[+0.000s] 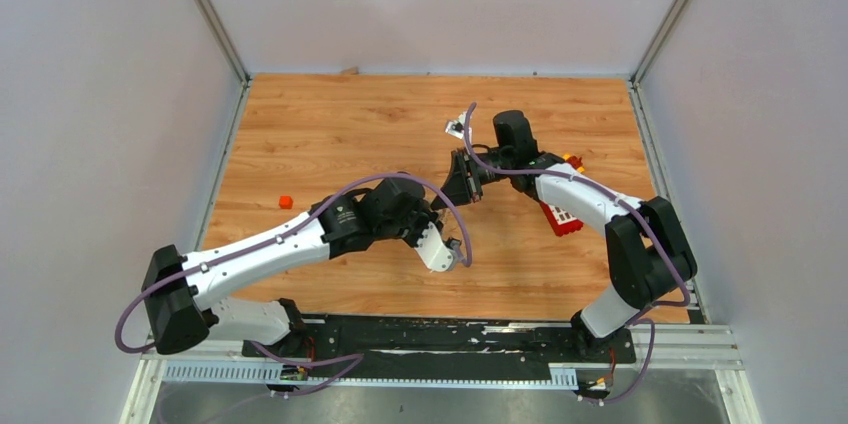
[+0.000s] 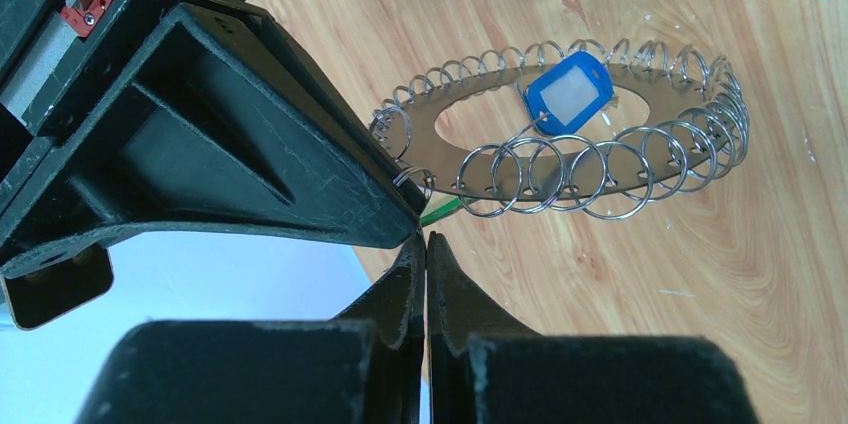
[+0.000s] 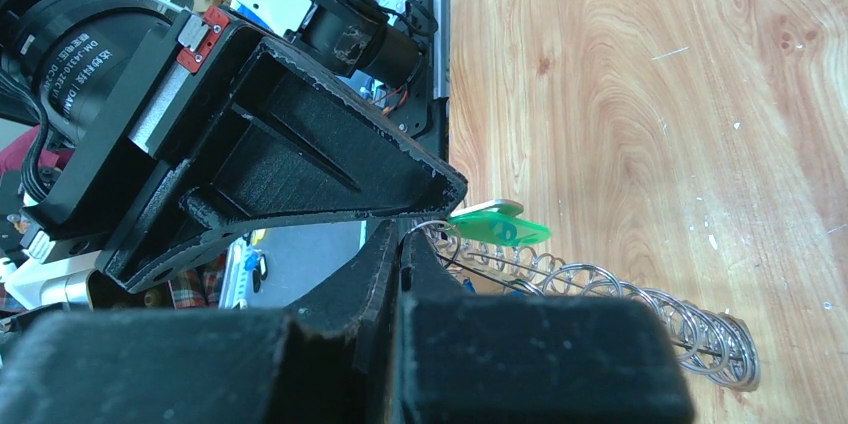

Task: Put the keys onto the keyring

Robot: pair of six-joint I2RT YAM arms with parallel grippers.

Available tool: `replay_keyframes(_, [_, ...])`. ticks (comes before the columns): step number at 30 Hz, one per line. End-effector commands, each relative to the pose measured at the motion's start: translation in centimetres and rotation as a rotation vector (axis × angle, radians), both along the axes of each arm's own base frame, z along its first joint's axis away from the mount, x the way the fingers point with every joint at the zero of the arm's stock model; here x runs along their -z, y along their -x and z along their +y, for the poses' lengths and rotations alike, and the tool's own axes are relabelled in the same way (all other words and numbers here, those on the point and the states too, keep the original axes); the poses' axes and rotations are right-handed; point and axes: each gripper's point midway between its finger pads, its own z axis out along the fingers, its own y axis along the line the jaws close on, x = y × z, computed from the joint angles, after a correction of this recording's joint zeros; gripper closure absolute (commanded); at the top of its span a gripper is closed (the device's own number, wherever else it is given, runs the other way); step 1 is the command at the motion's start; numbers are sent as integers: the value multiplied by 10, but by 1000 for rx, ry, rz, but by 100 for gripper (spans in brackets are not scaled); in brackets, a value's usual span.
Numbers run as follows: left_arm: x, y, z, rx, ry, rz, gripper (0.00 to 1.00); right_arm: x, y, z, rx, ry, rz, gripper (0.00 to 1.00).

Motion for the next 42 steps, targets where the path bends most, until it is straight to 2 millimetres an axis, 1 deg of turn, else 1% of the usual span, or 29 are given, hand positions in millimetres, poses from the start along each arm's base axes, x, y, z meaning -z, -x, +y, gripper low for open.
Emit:
replay_keyframes(1, [10,14,-13,90,-22,71,100,-41,18,8,-118,-122,-127,100])
replay_keyframes(11, [7,16,-14,121,-48,74,100,-38,17,8,-118,-113,-139,100])
replay_keyframes(26, [11,19,-15,178,-122,86,100,-38,16,9,-120,-113,-134,100])
replay_keyframes(37, [13,17,-19,193,-135,82,100,-40,19,9,-134,-122,-129,100])
replay_keyframes(42, [8,16,-22,192,-119,77,100,-40,21,10,-139,-124,-127,100])
